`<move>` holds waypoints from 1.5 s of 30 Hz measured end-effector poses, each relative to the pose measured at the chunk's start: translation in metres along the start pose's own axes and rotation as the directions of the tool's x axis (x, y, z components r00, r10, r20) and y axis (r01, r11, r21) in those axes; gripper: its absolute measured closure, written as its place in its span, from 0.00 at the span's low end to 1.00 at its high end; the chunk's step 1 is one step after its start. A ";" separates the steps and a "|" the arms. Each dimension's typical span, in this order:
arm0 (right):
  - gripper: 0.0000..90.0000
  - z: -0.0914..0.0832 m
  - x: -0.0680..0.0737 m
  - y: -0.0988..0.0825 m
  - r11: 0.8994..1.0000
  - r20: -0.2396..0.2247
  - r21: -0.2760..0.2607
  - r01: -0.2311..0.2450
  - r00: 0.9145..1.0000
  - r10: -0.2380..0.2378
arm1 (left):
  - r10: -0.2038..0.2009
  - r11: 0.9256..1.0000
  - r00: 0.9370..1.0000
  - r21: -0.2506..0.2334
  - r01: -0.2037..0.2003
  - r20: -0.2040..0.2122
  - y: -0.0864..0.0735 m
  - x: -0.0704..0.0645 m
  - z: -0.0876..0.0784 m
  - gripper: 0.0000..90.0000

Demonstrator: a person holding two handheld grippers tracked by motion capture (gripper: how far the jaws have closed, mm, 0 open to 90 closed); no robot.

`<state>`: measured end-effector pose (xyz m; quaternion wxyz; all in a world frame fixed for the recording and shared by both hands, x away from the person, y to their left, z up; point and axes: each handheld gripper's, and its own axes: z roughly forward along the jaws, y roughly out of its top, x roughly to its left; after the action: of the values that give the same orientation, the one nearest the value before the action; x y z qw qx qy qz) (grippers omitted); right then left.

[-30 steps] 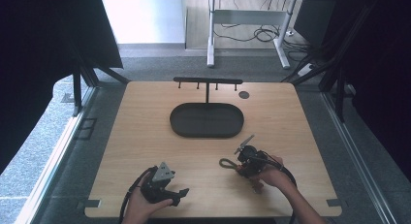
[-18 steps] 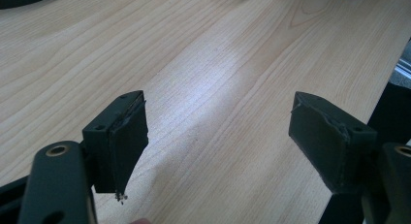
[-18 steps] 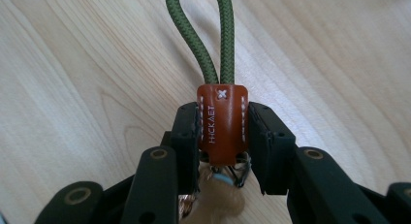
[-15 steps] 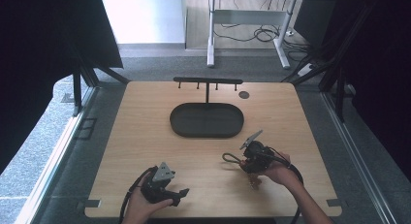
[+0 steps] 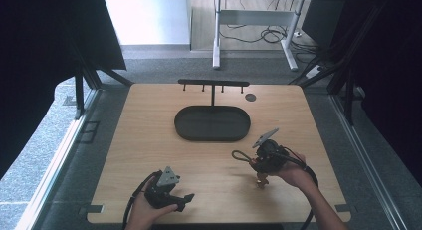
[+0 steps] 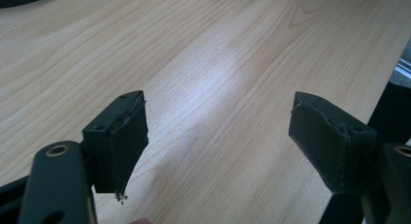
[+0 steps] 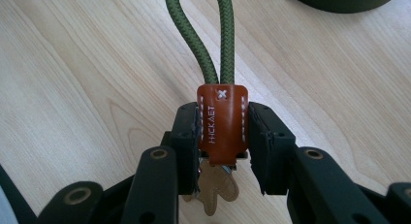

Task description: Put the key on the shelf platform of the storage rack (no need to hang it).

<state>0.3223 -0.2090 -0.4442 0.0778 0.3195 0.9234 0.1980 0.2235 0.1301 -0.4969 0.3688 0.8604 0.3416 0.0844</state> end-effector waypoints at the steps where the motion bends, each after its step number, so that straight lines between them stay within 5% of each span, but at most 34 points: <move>1: 0.74 -0.001 -0.001 0.000 1.000 -0.001 -0.002 0.001 1.000 -0.001 | 0.000 1.000 1.000 0.000 0.000 0.000 0.000 0.000 0.000 0.25; 45: 0.74 -0.024 -0.005 0.021 0.997 -0.008 -0.083 0.003 1.000 -0.003 | 0.004 1.000 1.000 0.007 -0.004 -0.006 0.001 0.000 0.000 0.25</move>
<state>0.3315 -0.2052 -0.4133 0.0876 0.3138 0.9152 0.2372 0.2235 0.1296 -0.4962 0.3644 0.8621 0.3414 0.0863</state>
